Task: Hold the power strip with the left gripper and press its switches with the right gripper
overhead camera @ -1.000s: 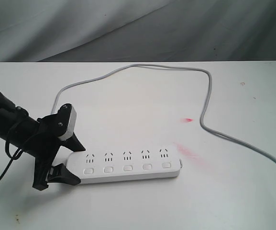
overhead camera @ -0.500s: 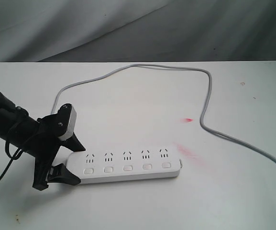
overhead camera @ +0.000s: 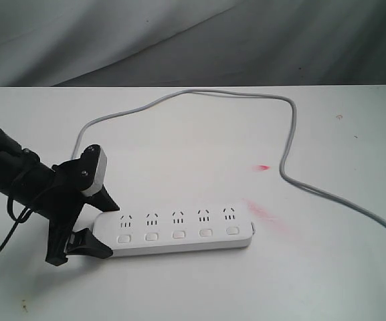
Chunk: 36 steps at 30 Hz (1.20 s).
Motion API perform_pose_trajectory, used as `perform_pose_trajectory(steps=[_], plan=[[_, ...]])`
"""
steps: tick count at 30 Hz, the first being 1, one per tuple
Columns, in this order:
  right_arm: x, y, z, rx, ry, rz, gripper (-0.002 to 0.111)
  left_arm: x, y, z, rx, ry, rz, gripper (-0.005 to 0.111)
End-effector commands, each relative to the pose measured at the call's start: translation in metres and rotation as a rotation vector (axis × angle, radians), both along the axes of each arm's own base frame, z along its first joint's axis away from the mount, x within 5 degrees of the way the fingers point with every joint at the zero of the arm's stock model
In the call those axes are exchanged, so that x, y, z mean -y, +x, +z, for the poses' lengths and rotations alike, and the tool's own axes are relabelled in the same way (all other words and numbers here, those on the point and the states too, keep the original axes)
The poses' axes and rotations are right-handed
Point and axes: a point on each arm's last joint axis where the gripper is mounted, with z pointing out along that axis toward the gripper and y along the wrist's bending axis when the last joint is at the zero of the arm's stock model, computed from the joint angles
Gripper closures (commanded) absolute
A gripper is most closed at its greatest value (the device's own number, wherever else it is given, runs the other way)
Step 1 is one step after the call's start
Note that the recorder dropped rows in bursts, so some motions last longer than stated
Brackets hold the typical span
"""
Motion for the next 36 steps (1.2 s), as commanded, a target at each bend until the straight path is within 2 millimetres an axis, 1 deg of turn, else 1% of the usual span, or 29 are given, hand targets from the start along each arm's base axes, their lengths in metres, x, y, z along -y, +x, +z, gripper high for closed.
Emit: perform_pose_trajectory(steps=[1, 21, 22, 24, 26, 28, 30, 32, 34, 35, 36], plan=[[0.001, 0.0, 0.001, 0.016, -0.014, -0.009, 0.108, 0.001, 0.001, 0.001, 0.008, -0.002, -0.006, 0.064], [0.001, 0.0, 0.001, 0.016, -0.014, -0.009, 0.108, 0.001, 0.001, 0.001, 0.008, -0.002, -0.006, 0.064], [0.001, 0.0, 0.001, 0.016, -0.014, -0.009, 0.108, 0.001, 0.001, 0.001, 0.008, 0.005, -0.015, 0.061], [0.001, 0.0, 0.001, 0.016, -0.014, -0.009, 0.108, 0.0, 0.0, 0.0, 0.009, 0.021, -0.037, 0.05], [0.001, 0.0, 0.001, 0.016, -0.014, -0.009, 0.108, -0.001, -0.001, 0.0, 0.009, 0.029, -0.048, 0.034], [0.001, 0.0, 0.001, 0.016, -0.014, -0.009, 0.108, -0.001, -0.001, 0.0, 0.008, 0.029, -0.046, 0.022], [0.001, 0.0, 0.001, 0.016, -0.014, -0.009, 0.108, -0.001, -0.001, 0.0, 0.008, 0.029, -0.046, 0.015], [0.001, 0.0, 0.001, 0.016, -0.014, -0.009, 0.108, -0.001, -0.001, 0.005, 0.008, 0.027, -0.019, 0.014], [0.001, 0.0, 0.001, 0.016, -0.014, -0.009, 0.108, -0.002, 0.001, 0.029, 0.106, 0.043, 0.0, 0.014], [0.001, 0.0, 0.001, 0.016, -0.014, -0.009, 0.108, -0.004, 0.002, 0.045, 0.171, 0.057, 0.02, 0.014], [0.001, 0.0, 0.001, 0.016, -0.014, -0.009, 0.108, -0.006, 0.002, 0.065, 0.251, 0.071, 0.054, 0.014]])
